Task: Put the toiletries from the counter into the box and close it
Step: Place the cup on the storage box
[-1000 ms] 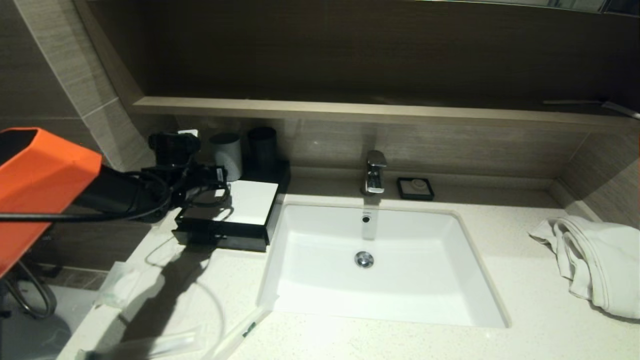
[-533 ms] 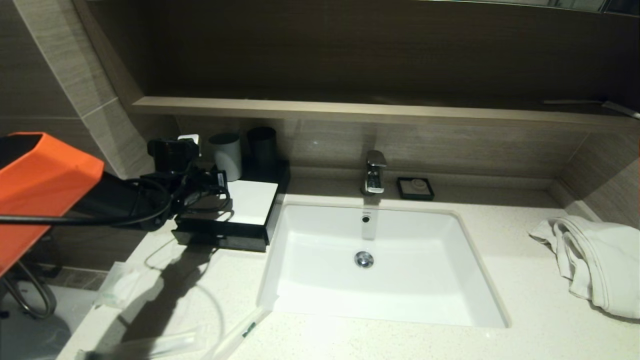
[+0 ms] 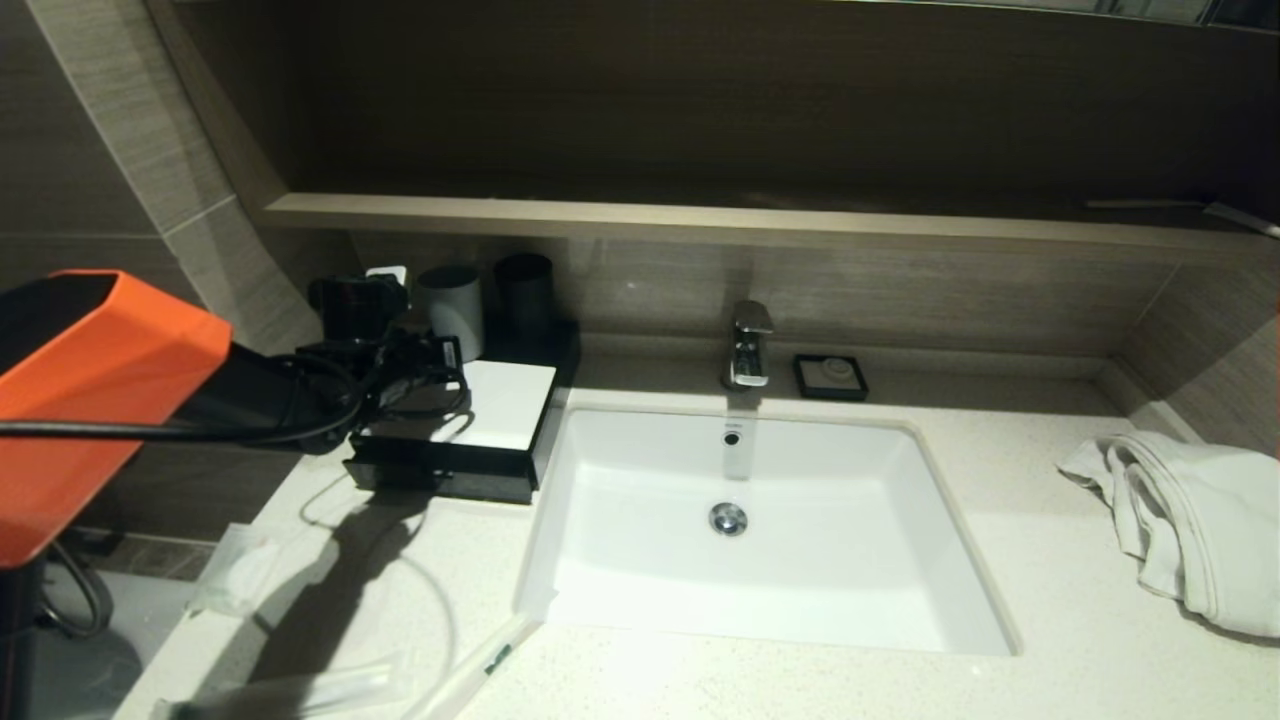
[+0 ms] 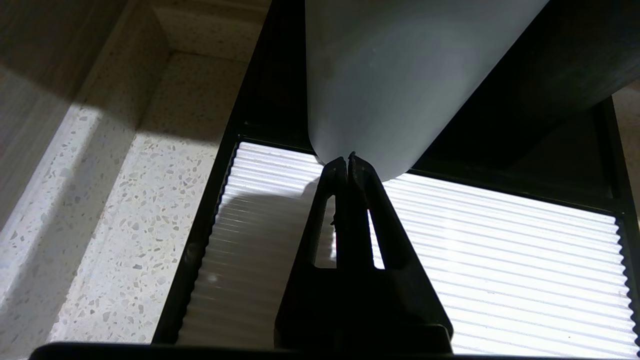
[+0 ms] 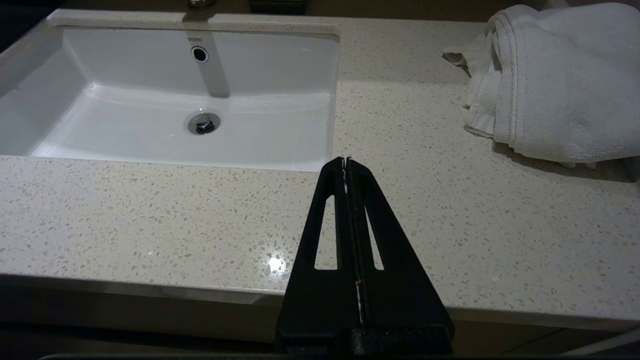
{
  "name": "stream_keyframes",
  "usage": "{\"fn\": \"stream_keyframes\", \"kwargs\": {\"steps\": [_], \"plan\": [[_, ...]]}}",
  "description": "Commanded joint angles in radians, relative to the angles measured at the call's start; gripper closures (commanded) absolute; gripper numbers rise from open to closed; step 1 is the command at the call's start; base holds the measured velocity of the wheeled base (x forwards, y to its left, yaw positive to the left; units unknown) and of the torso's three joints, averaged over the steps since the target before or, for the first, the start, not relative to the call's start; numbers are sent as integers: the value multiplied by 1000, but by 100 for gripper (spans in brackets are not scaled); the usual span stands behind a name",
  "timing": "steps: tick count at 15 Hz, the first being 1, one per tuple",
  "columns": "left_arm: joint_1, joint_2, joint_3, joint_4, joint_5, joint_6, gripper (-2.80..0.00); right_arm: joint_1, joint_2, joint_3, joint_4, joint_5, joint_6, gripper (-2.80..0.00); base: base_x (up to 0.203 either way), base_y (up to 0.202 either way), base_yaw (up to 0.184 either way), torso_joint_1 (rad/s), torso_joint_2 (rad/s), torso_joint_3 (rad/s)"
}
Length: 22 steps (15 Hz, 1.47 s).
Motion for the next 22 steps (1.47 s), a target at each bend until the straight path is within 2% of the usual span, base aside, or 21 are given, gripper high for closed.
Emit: {"fn": "stream_keyframes", "kwargs": {"steps": [1, 22], "plan": [[0, 13, -6, -4, 2, 0, 0, 0, 0, 0, 0, 0, 0, 0, 0, 0, 0, 0, 0, 0], [0, 93, -129, 18, 0, 1, 0, 0, 0, 0, 0, 0, 0, 0, 0, 0, 0, 0, 0, 0]]}}
